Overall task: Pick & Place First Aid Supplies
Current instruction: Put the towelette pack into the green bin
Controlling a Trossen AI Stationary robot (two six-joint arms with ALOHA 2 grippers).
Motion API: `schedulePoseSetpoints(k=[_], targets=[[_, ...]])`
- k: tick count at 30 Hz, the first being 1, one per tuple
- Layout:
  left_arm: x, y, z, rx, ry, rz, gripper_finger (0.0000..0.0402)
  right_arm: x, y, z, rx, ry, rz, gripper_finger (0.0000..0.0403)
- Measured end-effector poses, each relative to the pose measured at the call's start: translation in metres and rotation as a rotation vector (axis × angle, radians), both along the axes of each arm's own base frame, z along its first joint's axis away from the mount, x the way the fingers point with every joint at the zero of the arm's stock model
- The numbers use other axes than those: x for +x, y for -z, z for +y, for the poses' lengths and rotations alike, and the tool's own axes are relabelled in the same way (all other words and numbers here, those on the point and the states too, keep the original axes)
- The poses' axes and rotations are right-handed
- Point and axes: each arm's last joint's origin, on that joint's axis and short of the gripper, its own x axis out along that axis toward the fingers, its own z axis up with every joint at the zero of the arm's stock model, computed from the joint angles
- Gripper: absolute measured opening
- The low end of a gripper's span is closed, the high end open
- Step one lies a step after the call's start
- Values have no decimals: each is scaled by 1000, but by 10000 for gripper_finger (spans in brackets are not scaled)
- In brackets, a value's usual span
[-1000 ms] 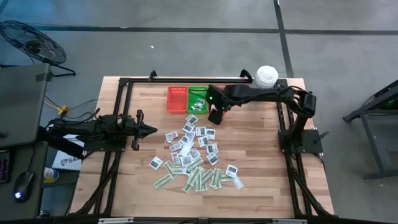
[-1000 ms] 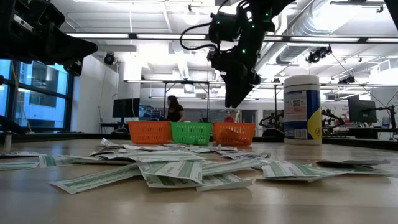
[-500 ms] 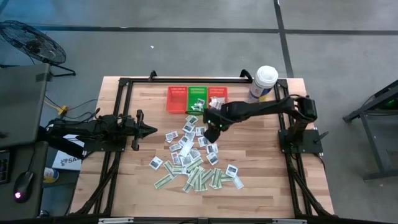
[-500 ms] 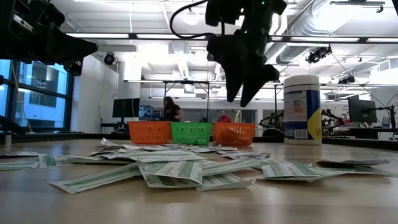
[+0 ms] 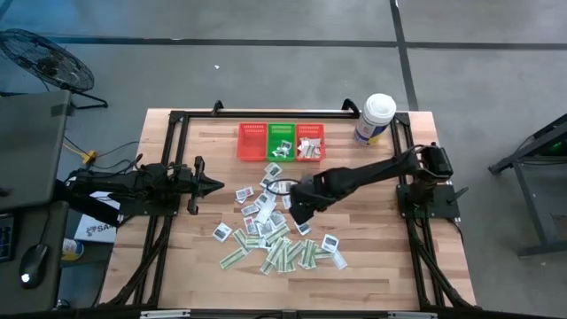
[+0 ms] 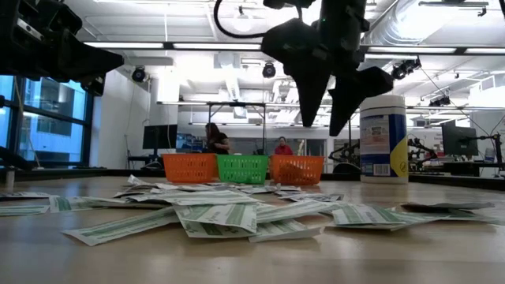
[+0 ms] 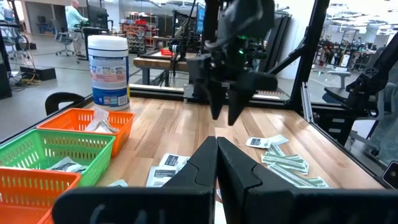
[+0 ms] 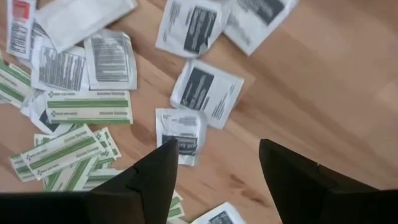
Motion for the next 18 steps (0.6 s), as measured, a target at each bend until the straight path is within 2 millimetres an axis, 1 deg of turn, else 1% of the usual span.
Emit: schedulePoseSetpoints(k=[9, 15, 18], targets=[[0, 0, 0, 0, 1, 0, 1, 7, 16, 24, 40, 65, -3, 219], [0, 0, 0, 0, 1, 0, 1, 19, 35, 31, 67, 59, -19, 218], [0, 0, 0, 0, 1, 0, 1, 23, 41, 32, 61, 62, -37, 218]])
